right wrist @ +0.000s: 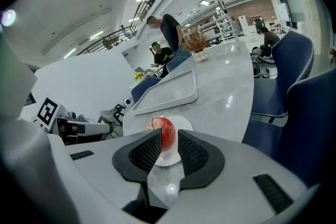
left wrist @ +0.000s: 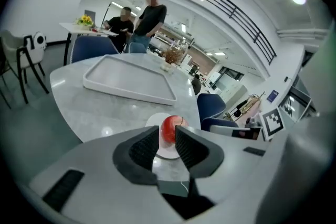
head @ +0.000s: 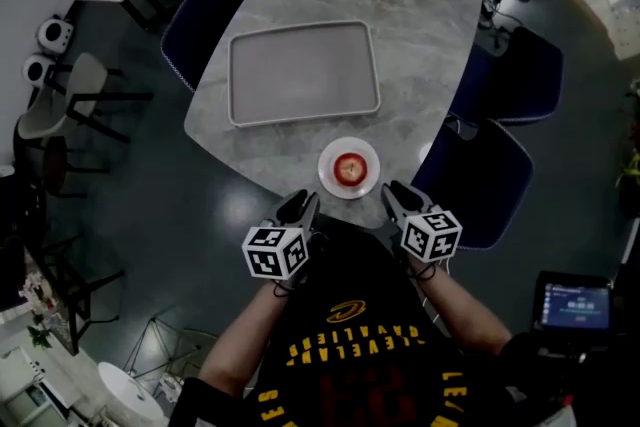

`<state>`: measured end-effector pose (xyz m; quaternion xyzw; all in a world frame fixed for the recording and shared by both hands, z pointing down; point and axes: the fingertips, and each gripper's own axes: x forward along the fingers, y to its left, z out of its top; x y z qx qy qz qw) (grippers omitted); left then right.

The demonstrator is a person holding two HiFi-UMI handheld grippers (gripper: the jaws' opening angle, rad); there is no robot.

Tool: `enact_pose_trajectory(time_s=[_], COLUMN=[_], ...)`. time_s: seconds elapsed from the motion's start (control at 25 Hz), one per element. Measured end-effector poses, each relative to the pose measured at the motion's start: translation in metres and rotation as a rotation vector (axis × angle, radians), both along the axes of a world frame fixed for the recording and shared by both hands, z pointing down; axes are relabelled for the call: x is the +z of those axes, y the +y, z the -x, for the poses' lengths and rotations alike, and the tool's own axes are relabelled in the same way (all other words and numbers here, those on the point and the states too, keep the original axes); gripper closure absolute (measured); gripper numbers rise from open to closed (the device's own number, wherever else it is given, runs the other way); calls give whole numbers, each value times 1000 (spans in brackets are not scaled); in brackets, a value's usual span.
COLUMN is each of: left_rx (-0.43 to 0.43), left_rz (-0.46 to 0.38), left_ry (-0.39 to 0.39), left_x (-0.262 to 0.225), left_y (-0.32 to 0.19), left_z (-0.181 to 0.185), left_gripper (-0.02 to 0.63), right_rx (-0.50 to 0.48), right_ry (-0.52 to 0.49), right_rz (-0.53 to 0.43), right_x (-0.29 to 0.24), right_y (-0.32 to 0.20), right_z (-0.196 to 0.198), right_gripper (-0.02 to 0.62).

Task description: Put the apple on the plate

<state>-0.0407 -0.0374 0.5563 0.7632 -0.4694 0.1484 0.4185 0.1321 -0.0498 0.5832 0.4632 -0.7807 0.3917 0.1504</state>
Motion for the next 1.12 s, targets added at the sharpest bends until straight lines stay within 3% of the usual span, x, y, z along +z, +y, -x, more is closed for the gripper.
enact_pose_trajectory(time_s=[0.2,0.8,1.12], left_rx=[-35,56,82], left_rz=[110,213,296], left_ry=[20,-35,-8], left_x=[42,107,122], left_y=[-9,-33,-29], left_z=[-4,-9,-16], left_gripper=[523,523,523], right_rx=[-33,19,48], right_ry=[7,71,44], right_rz=[41,185,278], right_x=[21,81,101], right_y=[-10,-17,-12], right_z=[5,4,7], right_gripper=[514,514,514])
